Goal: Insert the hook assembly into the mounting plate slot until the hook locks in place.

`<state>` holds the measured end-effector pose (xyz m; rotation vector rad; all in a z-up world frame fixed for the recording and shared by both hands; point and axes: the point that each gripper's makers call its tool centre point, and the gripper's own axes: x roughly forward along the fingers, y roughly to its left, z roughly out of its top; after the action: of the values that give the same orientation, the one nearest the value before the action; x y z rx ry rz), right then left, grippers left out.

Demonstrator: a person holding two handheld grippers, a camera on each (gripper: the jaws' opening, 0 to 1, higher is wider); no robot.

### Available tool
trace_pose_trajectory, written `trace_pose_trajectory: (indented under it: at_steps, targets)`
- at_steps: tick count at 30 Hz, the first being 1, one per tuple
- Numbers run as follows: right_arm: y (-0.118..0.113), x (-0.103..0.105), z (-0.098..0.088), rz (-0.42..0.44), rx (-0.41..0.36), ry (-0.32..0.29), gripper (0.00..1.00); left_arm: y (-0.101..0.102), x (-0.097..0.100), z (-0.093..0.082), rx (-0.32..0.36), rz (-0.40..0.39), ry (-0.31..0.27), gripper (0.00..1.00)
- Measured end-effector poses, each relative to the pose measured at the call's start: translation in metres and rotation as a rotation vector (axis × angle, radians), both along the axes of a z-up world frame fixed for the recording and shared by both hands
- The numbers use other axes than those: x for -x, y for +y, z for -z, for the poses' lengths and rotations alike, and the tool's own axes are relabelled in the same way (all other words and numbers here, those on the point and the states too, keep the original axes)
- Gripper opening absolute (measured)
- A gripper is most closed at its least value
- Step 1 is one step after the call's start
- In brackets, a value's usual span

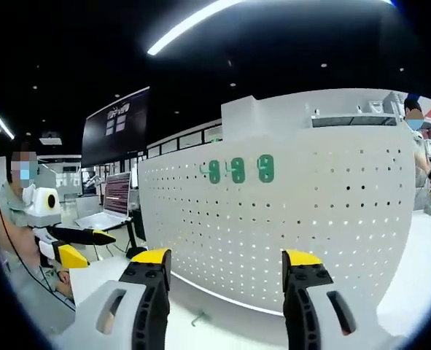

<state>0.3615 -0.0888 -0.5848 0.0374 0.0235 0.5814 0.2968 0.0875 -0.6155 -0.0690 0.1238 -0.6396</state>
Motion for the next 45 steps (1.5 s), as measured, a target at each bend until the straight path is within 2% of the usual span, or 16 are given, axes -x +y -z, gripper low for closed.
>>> trace_pose_trajectory:
  at_steps: [9, 15, 26, 45]
  targets:
    - [-0.004, 0.011, 0.007, -0.001, -0.018, 0.006, 0.61, 0.0, 0.002, 0.007, -0.001, 0.005, 0.009, 0.71]
    - [-0.007, 0.016, 0.014, 0.001, -0.018, 0.015, 0.62, 0.001, 0.004, 0.004, -0.003, 0.005, -0.008, 0.71]
    - [-0.015, 0.03, 0.028, 0.007, -0.018, 0.037, 0.62, 0.005, 0.007, 0.008, -0.02, 0.005, -0.008, 0.71]
    - [-0.026, 0.049, 0.045, 0.016, -0.022, 0.064, 0.62, 0.003, 0.012, 0.01, -0.005, 0.011, 0.0, 0.72]
